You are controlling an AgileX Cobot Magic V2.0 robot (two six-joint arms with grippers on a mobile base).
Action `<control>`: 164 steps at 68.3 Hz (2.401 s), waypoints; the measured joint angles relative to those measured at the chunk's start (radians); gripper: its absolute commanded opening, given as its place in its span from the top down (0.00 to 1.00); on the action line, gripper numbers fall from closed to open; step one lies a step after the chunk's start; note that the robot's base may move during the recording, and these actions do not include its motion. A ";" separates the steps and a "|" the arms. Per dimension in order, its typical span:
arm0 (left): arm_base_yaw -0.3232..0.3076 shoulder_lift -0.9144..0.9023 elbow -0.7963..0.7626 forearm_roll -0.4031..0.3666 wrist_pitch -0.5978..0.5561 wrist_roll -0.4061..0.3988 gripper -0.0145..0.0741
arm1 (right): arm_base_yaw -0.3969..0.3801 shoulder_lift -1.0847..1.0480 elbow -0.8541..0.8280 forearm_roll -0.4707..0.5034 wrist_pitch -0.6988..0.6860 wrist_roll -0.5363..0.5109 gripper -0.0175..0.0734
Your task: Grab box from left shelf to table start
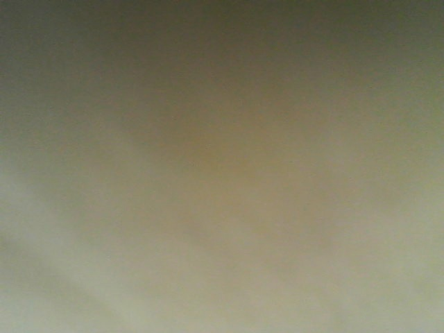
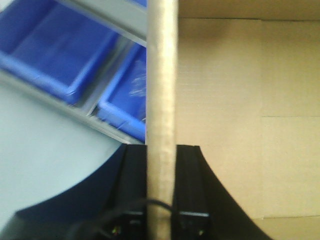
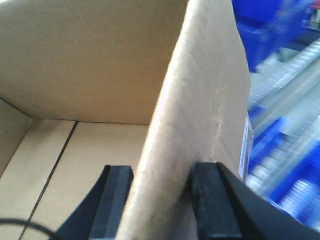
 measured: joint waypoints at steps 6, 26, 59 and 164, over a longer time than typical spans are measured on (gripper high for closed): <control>0.000 0.000 0.014 -0.004 -0.006 0.000 0.94 | 0.000 0.000 0.000 0.000 0.000 -0.002 0.74; -0.002 0.000 0.025 -0.008 -0.011 0.000 0.94 | 0.000 0.002 0.000 0.000 -0.009 -0.005 0.74; -0.002 0.000 0.025 -0.008 -0.011 0.000 0.94 | 0.000 0.002 0.000 0.002 -0.012 -0.009 0.74; -0.002 -0.002 0.028 -0.008 -0.011 0.000 0.94 | 0.000 0.002 0.002 0.004 -0.018 -0.009 0.74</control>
